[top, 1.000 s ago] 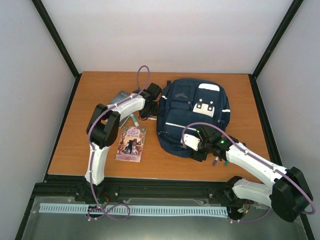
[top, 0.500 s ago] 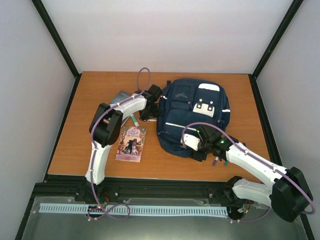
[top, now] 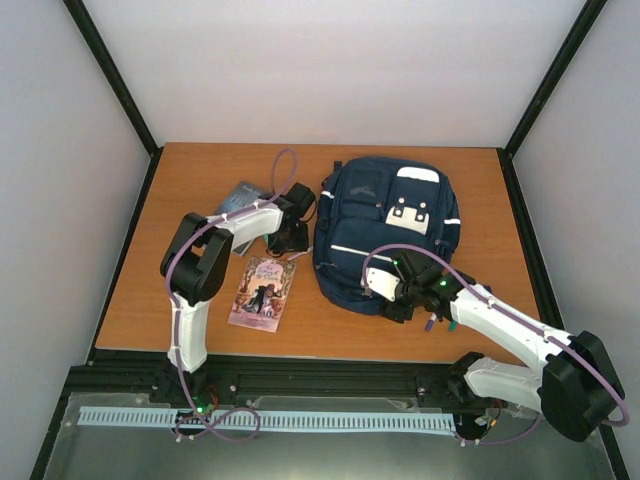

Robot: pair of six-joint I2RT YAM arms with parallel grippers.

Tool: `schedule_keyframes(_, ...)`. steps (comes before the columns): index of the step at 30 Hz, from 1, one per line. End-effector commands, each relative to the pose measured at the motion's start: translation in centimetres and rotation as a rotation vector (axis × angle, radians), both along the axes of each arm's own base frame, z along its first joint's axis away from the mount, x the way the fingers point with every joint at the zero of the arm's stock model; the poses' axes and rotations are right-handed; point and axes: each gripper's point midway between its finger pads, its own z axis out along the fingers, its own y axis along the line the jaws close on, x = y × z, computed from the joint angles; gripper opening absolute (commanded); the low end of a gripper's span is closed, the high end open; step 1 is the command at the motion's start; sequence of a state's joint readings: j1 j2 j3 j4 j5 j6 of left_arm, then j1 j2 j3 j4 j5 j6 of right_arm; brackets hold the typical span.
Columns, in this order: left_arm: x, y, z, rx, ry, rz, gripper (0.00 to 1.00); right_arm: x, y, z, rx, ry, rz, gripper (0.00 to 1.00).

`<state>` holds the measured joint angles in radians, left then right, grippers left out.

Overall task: Pack the student bag
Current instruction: Move the stationery to the center of the board.

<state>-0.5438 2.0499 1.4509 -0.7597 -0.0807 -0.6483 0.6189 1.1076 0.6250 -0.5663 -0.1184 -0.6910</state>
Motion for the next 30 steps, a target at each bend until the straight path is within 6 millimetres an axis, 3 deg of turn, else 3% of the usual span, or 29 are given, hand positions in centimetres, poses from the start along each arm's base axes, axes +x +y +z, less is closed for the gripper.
schedule_keyframes(1, -0.7, -1.3, 1.0, -0.024, -0.016, -0.114, 0.47, -0.1, 0.1, -0.3, -0.001, 0.001, -0.003, 0.74)
schedule_keyframes(6, -0.6, -2.9, 1.9, -0.013, -0.049, -0.226, 0.52, -0.1, 0.1, -0.3, 0.0, 0.004, -0.005, 0.74)
schedule_keyframes(15, -0.7, -3.6, 2.8, -0.017, -0.074, -0.29, 0.55, -0.2, 0.1, -0.3, 0.0, 0.009, -0.007, 0.74)
schedule_keyframes(23, -2.3, -5.9, 4.0, -0.123, -0.088, -0.383, 0.55, -0.1, 0.1, -0.5, -0.003, 0.014, -0.008, 0.73)
schedule_keyframes(26, -2.9, -6.4, 3.4, -0.126, -0.069, -0.409, 0.55, 0.0, 0.1, -0.5, -0.005, 0.013, -0.01, 0.73)
schedule_keyframes(30, -2.9, -5.7, 1.5, -0.068, -0.03, -0.399, 0.5, 0.3, -0.2, -0.6, -0.02, 0.001, -0.029, 0.73)
